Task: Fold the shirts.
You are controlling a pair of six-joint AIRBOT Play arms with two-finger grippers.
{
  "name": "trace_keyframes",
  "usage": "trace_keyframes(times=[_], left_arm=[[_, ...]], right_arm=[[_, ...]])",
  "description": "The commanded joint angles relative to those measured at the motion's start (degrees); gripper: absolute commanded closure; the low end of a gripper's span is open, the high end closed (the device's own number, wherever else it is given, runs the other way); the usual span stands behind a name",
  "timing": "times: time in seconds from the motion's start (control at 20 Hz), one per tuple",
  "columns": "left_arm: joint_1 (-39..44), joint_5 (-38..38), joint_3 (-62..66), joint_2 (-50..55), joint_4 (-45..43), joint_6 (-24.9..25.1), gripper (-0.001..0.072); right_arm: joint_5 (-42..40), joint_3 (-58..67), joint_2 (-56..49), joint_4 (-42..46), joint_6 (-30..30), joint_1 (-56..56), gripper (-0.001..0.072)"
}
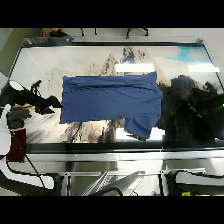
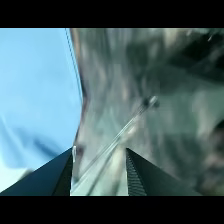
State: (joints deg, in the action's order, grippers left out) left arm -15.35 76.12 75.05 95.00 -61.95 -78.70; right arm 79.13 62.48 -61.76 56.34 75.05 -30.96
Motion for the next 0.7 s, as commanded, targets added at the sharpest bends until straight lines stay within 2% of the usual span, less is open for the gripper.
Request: trace_keyframes(times=[0.0,0.15,0.4,0.65], left_arm=[[-0.46,-5.75,-5.68,-0.33,5.86,3.28,0.0057],[-0.48,-7.93,-6.51,-0.33,5.31,4.22,0.0057],[-1.60,-8.28,-6.45,-0.35,1.95,4.09,0.0057],[-3.32,-9.33,-6.45,-0.35,2.03,4.07,0.0057]], right_arm=[[-3.13,-14.58,5.77,-4.63,-1.75,-0.48,0.0349],[-4.35,-20.31,6.10,-5.49,-2.62,-0.33,0.0348],[-6.95,-25.42,6.08,-12.70,-6.54,-0.13,0.0349],[-16.39,-27.67,5.09,-13.16,-6.49,6.75,0.0349]])
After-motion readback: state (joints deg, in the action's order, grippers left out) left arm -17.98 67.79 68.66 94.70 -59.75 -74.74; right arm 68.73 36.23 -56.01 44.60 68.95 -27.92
